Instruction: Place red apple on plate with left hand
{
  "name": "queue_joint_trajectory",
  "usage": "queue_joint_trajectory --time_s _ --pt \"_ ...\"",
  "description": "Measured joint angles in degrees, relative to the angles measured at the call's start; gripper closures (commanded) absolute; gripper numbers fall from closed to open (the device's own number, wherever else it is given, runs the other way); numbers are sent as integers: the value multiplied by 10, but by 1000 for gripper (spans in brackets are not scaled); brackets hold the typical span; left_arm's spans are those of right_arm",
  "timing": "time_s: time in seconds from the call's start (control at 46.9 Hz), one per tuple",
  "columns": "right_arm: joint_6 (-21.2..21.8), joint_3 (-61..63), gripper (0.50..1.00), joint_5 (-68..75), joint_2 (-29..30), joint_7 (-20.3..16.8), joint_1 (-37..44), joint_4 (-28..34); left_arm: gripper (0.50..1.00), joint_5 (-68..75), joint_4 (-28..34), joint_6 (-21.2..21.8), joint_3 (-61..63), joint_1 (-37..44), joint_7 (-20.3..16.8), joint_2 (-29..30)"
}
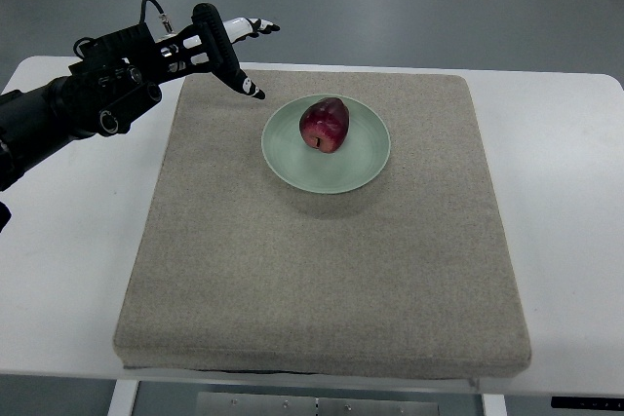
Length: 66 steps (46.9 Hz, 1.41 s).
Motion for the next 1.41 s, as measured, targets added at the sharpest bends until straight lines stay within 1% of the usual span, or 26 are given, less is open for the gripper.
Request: queue_joint_trajectory --time_s 0.192,0.277,0.341,0.448,0.533,0.64,0.682,0.746,0.832,0.853,0.896,1.066,1.215,1.279,1.407 --pt "0 0 568 0 0 0 0 0 510 -205 18 7 -39 -2 3 0" --pt "0 0 570 0 0 0 0 0 510 -281 19 21 -71 -2 8 1" --pt "0 0 570 0 0 0 0 0 510 -321 24 43 -99 -1 19 -1" --pt "0 0 568 0 0 0 0 0 510 -362 38 82 -159 1 45 -5" --pt "0 0 568 0 0 0 0 0 510 -392 40 105 -218 11 69 -7" --pt "0 0 568 0 0 0 0 0 508 -426 41 122 -288 17 111 -15" --pt "0 0 568 0 0 0 0 0 508 -432 42 125 -307 21 121 -16" --pt "0 0 570 0 0 0 0 0 508 -434 41 124 -325 29 124 -16" --pt "0 0 568 0 0 0 0 0 508 -435 40 107 -345 42 124 -16" --pt "0 0 568 0 0 0 0 0 508 -435 40 97 -353 45 124 -16" --pt "0 0 570 0 0 0 0 0 508 -436 40 74 -365 52 124 -16" --pt "0 0 570 0 0 0 0 0 508 -439 41 -41 -430 78 123 -15" --pt "0 0 568 0 0 0 0 0 508 -438 41 -109 -435 95 119 -15" --pt "0 0 568 0 0 0 0 0 508 -438 40 -124 -436 104 115 -15" --pt "0 0 568 0 0 0 0 0 508 -439 38 -126 -437 111 110 -15"
